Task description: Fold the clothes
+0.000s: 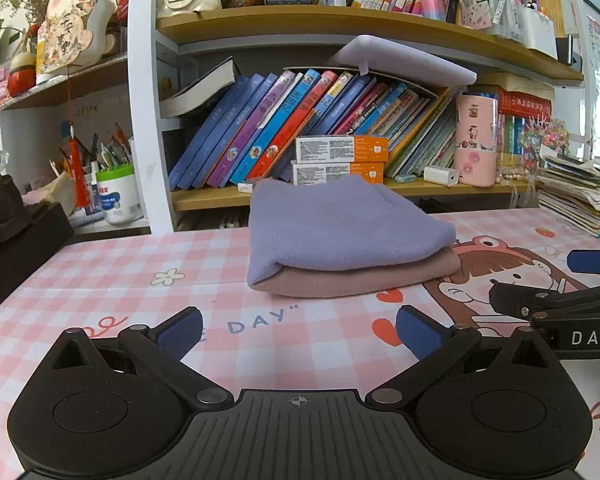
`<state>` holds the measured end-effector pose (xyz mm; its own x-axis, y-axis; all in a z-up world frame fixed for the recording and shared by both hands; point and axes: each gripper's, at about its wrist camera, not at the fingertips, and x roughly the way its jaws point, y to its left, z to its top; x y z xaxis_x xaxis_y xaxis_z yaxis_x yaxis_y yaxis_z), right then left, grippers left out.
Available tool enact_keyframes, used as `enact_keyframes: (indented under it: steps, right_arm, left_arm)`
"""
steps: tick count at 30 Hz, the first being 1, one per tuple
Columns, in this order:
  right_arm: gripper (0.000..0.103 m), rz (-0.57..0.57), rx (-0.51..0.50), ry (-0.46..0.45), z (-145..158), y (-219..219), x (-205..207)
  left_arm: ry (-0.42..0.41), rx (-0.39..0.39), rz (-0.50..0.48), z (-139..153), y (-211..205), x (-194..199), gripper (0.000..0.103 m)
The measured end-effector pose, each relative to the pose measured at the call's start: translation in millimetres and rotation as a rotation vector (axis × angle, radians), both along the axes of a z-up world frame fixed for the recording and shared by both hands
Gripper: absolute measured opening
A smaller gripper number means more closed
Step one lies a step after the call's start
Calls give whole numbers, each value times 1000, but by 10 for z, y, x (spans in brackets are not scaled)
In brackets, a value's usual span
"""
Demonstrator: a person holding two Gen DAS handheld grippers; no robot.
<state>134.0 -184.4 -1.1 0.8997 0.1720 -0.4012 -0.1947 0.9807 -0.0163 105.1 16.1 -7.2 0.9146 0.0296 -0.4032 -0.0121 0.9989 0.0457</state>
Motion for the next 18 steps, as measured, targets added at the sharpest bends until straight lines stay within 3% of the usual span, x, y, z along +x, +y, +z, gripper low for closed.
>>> enact_keyframes:
  steps: [18]
  right_arm:
    - [103, -5, 6, 11, -5, 0, 19]
  left_arm:
    - [8, -6, 2, 5, 7, 15, 103]
